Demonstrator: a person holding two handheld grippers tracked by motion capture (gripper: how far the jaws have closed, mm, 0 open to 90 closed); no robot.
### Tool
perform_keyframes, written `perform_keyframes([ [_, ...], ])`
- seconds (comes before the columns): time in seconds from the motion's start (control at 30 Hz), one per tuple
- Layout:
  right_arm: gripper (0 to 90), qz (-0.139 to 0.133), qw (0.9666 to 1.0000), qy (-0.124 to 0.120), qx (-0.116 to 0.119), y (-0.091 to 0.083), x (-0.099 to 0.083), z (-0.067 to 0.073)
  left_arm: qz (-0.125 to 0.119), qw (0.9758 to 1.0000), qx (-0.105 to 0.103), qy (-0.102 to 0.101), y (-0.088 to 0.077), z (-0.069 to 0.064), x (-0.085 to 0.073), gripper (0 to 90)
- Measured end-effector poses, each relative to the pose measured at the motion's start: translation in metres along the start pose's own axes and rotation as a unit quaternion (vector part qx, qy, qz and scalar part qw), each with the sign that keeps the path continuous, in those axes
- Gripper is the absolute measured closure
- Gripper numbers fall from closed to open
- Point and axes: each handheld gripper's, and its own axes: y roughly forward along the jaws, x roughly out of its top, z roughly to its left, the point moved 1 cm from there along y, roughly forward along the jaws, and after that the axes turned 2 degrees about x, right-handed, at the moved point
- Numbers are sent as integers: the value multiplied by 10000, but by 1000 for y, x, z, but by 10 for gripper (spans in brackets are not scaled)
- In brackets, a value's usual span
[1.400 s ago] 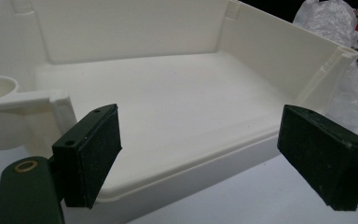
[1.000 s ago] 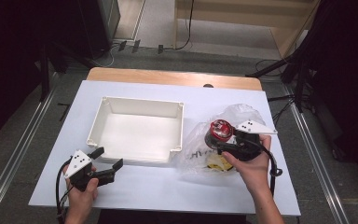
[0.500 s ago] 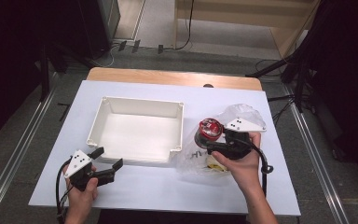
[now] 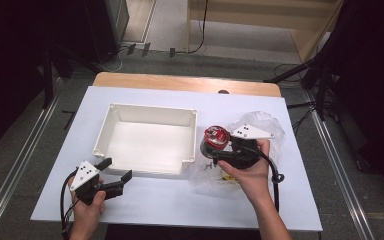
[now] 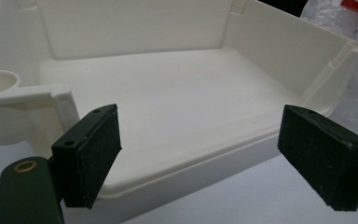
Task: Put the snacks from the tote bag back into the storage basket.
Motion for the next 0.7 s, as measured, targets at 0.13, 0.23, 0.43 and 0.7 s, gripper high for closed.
perform_keyframes([
  [0.13, 258, -16, 10000, -43, 48, 4, 4, 5, 18, 10000, -7, 38, 0, 0, 0, 134],
  [0.23, 258, -16, 9999, -78, 82, 8, 7, 9, 33, 10000, 11, 71, 0, 0, 0, 134],
  [0.43, 258, 13, 9998, -111, 166, 17, 10, 16, 33, 10000, 12, 84, 0, 0, 0, 134],
  [0.7, 258, 33, 9996, -128, 231, 25, 12, 22, 37, 9999, 22, 126, 1, -1, 0, 135],
])
